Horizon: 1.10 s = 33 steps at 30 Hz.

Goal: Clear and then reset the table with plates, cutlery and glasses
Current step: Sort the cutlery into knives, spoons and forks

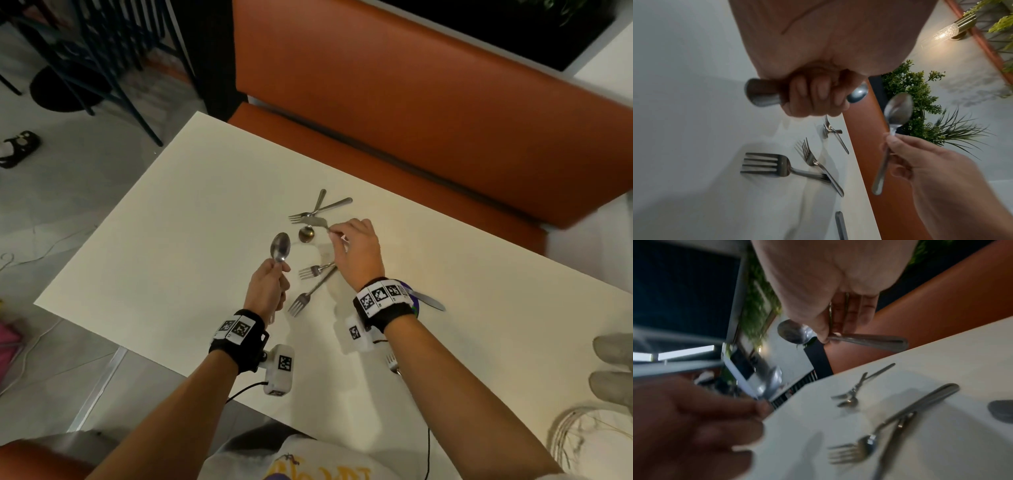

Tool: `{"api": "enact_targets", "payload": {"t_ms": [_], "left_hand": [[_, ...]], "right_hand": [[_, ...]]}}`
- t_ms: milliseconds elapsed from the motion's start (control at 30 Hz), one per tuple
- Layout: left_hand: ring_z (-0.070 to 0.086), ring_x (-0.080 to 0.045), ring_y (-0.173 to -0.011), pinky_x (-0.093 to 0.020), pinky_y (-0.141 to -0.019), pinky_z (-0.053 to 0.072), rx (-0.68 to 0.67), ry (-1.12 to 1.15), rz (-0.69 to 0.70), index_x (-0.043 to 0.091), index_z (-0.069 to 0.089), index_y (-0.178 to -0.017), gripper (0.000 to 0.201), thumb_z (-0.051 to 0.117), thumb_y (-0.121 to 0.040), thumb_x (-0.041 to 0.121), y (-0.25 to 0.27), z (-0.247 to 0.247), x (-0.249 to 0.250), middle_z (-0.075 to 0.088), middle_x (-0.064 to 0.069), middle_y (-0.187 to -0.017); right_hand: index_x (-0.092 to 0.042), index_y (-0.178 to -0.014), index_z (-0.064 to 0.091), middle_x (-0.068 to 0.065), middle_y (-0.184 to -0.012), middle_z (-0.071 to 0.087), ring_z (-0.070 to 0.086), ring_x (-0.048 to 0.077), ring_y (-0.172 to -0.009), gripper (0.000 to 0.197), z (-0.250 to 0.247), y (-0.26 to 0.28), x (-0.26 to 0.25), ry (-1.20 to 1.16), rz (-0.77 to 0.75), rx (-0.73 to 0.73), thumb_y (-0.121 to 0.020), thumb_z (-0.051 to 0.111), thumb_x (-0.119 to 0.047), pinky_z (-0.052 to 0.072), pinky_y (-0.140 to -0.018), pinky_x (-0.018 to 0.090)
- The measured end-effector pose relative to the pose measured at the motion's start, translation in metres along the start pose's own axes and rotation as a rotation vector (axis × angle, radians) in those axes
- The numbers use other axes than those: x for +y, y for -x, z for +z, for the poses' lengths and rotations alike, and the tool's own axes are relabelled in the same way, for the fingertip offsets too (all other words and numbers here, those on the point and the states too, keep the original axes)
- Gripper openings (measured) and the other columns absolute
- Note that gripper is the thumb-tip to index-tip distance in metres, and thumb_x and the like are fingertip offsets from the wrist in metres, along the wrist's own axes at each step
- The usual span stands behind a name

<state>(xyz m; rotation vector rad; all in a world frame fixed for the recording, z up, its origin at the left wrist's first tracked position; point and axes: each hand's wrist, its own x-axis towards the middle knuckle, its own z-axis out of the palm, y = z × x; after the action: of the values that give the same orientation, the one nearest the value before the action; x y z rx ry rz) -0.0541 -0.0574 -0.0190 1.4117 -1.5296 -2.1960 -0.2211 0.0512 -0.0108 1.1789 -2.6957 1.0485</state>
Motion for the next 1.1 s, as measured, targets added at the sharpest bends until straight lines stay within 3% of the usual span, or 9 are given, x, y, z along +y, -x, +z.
{"api": "enact_targets", "payload": {"t_ms": [133,233,300,367,467,600,767,967,1100], "left_hand": [[0.052,-0.023,-0.049,-0.027,-0.046,0.038,-0.035,-0.014,0.023,0.009,0.054,-0.094,0.02,0.038,-0.106,0.015,0.004,0.011,-0.001,0.061,-0.013,-0.067],[0.069,-0.039,-0.068,-0.044,-0.06,0.059,-0.096,0.028,0.018,0.004,0.054,-0.101,0.022,0.039,-0.108,0.017,0.011,0.023,-0.003,0.073,-0.025,-0.084],[0.073,-0.045,-0.077,-0.052,-0.069,0.062,-0.141,0.01,0.014,0.003,0.057,-0.106,0.024,0.039,-0.109,0.019,0.021,0.03,-0.004,0.075,-0.025,-0.089],[0.074,-0.042,-0.073,-0.049,-0.066,0.063,-0.183,-0.031,0.023,0.005,0.06,-0.108,0.025,0.039,-0.109,0.02,0.029,0.036,-0.005,0.076,-0.023,-0.088],[0.056,-0.028,-0.05,-0.03,-0.047,0.043,-0.188,-0.061,0.038,0.005,0.06,-0.101,0.025,0.041,-0.106,0.021,0.033,0.04,-0.011,0.064,-0.017,-0.069],[0.028,-0.015,-0.046,-0.025,-0.044,0.021,-0.161,-0.063,0.009,0.016,0.057,-0.087,0.025,0.04,-0.105,0.019,0.036,0.04,-0.015,0.042,-0.003,-0.061],[0.027,-0.014,-0.044,-0.022,-0.042,0.022,-0.193,-0.068,-0.01,0.011,0.066,-0.1,0.028,0.039,-0.103,0.019,0.039,0.036,-0.014,0.041,-0.001,-0.058],[0.033,-0.016,-0.045,-0.025,-0.046,0.024,-0.189,-0.052,-0.026,0.007,0.067,-0.106,0.033,0.038,-0.102,0.021,0.035,0.039,-0.011,0.047,-0.005,-0.062],[0.024,-0.014,-0.047,-0.027,-0.049,0.016,-0.153,-0.062,-0.026,0.01,0.066,-0.097,0.029,0.038,-0.1,0.017,0.028,0.037,-0.009,0.038,0.001,-0.06]], "right_hand": [[-0.014,-0.103,0.078,-0.003,-0.095,0.07,0.065,0.007,-0.083,0.013,-0.017,0.023,-0.021,-0.369,0.364,0.008,-0.092,0.072,-0.017,0.051,-0.08,0.012],[-0.014,-0.104,0.078,-0.003,-0.093,0.076,0.072,0.011,-0.085,0.015,-0.016,0.047,-0.031,-0.625,0.59,-0.046,-0.089,0.075,-0.014,0.06,-0.082,0.027],[-0.013,-0.103,0.077,0.001,-0.093,0.077,0.073,0.011,-0.084,0.016,-0.013,0.061,-0.037,-0.68,0.685,-0.067,-0.087,0.077,-0.013,0.058,-0.076,0.025],[-0.014,-0.102,0.075,0.001,-0.093,0.077,0.074,0.012,-0.083,0.017,-0.009,0.071,-0.041,-0.662,0.736,-0.093,-0.086,0.078,-0.013,0.058,-0.073,0.022],[-0.015,-0.1,0.077,-0.001,-0.09,0.077,0.073,0.009,-0.081,0.017,-0.007,0.079,-0.038,-0.575,0.683,-0.121,-0.083,0.081,-0.016,0.056,-0.073,0.018],[-0.018,-0.112,0.073,-0.006,-0.093,0.073,0.068,0.006,-0.086,0.028,-0.018,0.072,-0.031,-0.437,0.619,-0.124,-0.088,0.076,-0.032,0.052,-0.078,0.018],[-0.016,-0.103,0.075,-0.001,-0.085,0.075,0.072,0.016,-0.076,0.014,-0.028,0.053,-0.023,-0.433,0.558,0.001,-0.09,0.074,-0.021,0.06,-0.078,0.03],[-0.008,-0.093,0.076,-0.001,-0.081,0.072,0.063,0.002,-0.07,0.007,-0.016,0.05,-0.027,-0.392,0.487,-0.023,-0.087,0.072,-0.007,0.051,-0.067,0.009],[-0.01,-0.095,0.076,-0.004,-0.084,0.072,0.063,-0.001,-0.074,0.007,-0.011,0.045,-0.025,-0.415,0.499,-0.077,-0.089,0.071,-0.011,0.047,-0.067,0.005]]}}
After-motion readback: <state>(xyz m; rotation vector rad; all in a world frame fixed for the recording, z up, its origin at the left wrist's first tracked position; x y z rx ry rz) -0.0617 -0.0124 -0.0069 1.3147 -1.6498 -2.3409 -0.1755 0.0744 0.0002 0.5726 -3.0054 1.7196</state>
